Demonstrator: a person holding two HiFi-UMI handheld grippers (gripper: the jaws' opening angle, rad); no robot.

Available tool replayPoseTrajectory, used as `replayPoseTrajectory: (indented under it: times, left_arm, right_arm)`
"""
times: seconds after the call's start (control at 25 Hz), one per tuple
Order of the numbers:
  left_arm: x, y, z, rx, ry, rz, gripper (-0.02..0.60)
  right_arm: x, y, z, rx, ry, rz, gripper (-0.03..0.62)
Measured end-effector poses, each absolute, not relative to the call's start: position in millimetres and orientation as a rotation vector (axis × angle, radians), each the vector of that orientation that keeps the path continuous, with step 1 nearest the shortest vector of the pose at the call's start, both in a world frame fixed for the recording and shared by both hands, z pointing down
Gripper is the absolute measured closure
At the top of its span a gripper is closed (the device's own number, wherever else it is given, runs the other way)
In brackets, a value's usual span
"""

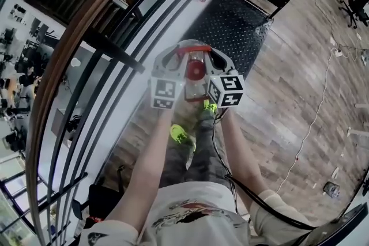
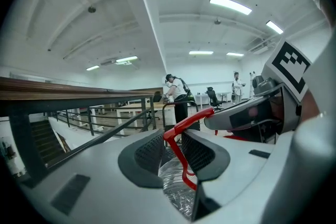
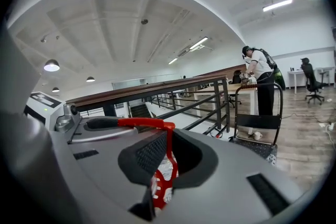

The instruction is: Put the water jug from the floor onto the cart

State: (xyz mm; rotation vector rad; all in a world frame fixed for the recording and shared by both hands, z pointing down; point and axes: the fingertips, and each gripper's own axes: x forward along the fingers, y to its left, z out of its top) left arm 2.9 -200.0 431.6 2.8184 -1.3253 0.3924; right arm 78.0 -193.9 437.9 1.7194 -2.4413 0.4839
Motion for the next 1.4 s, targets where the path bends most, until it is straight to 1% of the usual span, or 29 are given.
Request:
replayPoseTrajectory:
  times: [0.4,1.0,1.4]
  left_arm:
    - [89,-263,451,2.844,-1.241,0.473,0.476]
    - [221,-374,480,2.814,-1.202,0.488,0.476]
    - [273,-420,506,2.805,-1.105,0.494,0.476]
  right_arm:
    - [164,-252,457,1.779,-2.421,0.545,0.557]
    - [296,-360,485,1.789,-2.396,0.599,0.556]
    - [346,-401,508,1.845,-2.329,0.644,0.556]
